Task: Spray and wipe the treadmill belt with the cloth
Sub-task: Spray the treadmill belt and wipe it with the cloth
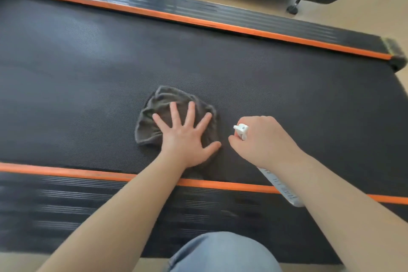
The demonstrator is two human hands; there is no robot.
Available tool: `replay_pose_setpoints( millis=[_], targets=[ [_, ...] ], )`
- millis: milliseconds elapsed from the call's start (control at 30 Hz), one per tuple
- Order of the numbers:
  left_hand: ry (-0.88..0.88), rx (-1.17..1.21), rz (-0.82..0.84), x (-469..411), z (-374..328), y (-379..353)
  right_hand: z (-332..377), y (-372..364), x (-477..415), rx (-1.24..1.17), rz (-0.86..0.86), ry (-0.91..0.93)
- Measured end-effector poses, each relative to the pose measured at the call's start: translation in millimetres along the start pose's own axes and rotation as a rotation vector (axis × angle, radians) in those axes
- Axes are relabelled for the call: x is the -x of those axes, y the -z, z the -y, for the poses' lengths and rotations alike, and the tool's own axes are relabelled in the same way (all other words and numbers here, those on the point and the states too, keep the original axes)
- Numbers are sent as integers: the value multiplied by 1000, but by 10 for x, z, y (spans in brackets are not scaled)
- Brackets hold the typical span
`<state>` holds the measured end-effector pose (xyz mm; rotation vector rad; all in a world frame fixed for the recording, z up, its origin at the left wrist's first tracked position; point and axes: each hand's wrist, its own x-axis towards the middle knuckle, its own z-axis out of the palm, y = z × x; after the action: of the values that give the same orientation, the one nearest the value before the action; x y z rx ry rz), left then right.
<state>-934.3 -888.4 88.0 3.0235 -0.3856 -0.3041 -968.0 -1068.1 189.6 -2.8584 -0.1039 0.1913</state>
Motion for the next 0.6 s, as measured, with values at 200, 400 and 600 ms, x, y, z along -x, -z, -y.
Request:
replay_pose_setpoints(
  millis=[200, 400, 600],
  targets=[
    [-440, 27, 35, 118, -729, -117, -93, 56, 62, -52, -79, 85],
    [164, 82, 68, 190, 60, -113, 334, 145, 143, -170, -92, 280],
    [350, 118, 129, 416, 316, -10, 696, 186, 277, -125, -370, 379]
  ],
)
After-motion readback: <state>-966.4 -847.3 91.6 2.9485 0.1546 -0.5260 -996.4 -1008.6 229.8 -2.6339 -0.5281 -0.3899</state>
